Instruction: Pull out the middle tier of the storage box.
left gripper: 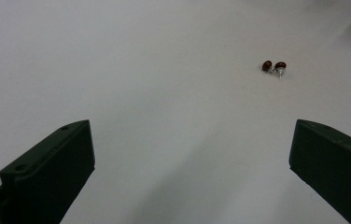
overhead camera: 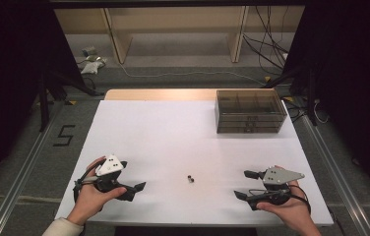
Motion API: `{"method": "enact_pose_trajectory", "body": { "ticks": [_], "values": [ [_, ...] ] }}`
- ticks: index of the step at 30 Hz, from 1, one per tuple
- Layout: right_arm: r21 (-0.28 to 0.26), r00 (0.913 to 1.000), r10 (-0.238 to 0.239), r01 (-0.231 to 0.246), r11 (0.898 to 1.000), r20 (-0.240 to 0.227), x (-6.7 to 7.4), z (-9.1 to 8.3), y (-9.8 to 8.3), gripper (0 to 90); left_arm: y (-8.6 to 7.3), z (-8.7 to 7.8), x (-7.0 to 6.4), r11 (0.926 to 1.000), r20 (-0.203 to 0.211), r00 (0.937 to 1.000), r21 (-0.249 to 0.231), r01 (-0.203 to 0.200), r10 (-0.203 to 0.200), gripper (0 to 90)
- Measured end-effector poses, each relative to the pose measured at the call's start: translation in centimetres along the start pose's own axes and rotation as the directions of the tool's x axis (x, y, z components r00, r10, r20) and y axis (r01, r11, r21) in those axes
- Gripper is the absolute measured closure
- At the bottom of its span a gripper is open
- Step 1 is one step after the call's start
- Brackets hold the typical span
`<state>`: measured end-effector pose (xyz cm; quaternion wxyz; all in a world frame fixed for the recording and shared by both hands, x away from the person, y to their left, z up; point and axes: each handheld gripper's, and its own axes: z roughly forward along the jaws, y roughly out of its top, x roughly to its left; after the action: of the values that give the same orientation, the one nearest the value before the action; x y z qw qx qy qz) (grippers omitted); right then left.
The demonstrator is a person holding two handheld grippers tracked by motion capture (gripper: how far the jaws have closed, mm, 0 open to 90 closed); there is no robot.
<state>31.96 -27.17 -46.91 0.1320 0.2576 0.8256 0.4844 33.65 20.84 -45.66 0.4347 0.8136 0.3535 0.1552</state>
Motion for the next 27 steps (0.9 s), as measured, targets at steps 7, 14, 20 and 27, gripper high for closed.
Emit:
{"method": "enact_pose_trajectory", "body": {
  "ticks": [7, 14, 20, 27],
  "values": [
    [0.001, 0.9989, -0.019, 0.019, 1.0, 0.043, -0.5, -0.2, 0.1, 24.5, 0.0, -0.1, 0.2, 0.9999, -0.013, 0.9999, -0.007, 0.008, -0.008, 0.0],
    [0.031, 0.9836, -0.097, 0.093, 0.995, 0.152, -1.4, -0.1, 0.9, 25.4, -0.4, -0.1, 0.3, 0.9998, -0.019, 0.9998, -0.016, 0.01, -0.011, 0.0],
    [0.066, 0.9608, -0.154, 0.143, 0.988, 0.23, -2.7, 0.6, 1.6, 26.8, -0.4, -0.1, 0.5, 0.9998, -0.022, 0.9997, -0.015, 0.012, -0.013, 0.0],
    [0.095, 0.9357, -0.197, 0.177, 0.98, 0.293, -4.3, 1.6, 2.4, 31.0, -0.4, 0.0, 0.6, 0.9998, -0.021, 0.9997, -0.015, 0.011, -0.011, 0.0]
  ]
}}
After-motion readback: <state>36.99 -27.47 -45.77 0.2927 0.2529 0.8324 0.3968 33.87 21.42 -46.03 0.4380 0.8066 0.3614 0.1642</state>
